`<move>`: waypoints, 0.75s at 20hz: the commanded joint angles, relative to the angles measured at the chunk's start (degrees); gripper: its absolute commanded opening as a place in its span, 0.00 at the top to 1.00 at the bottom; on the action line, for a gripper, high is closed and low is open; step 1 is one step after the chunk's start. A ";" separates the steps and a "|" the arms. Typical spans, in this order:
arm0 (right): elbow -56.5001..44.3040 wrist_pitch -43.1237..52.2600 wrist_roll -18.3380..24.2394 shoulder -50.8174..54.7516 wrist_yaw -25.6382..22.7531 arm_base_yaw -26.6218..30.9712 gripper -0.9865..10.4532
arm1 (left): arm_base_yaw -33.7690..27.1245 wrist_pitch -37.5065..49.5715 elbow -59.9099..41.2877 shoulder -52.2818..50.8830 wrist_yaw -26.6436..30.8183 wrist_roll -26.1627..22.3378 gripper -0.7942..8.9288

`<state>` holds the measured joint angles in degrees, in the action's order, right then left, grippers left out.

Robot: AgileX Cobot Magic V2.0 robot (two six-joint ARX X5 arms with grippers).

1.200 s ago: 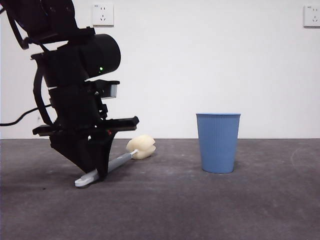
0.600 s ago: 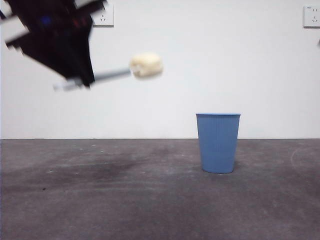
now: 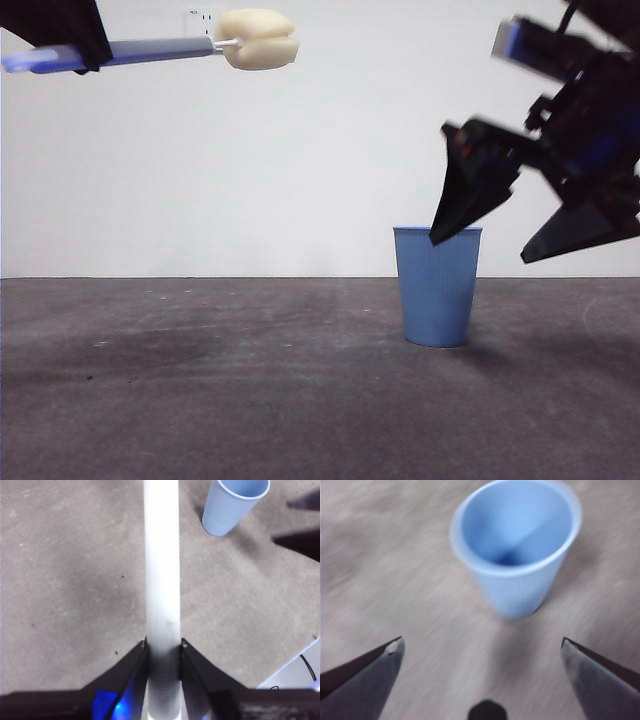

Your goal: Pick up the cup brush,pick up the cup,insert the brush into the cup,clean the cup,put the cup brush back,put the cup back to the fixed position on the table

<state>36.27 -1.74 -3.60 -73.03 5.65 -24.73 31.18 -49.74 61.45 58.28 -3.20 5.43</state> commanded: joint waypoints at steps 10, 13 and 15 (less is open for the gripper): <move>-0.66 22.77 0.66 -15.28 -1.55 0.35 0.42 | -0.02 -1.36 -0.24 -0.94 -0.13 -2.12 0.93; -0.66 27.69 0.66 -18.12 -1.55 0.35 0.42 | -0.02 -1.36 -0.24 -0.94 -0.15 -2.23 0.93; -0.66 31.19 0.63 -20.31 -1.57 0.37 0.42 | -0.02 -1.36 -0.24 -0.94 -0.15 -2.25 0.93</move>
<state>36.25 29.17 -3.20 -92.90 4.25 -24.40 31.18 -51.37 61.45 57.60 -3.20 4.01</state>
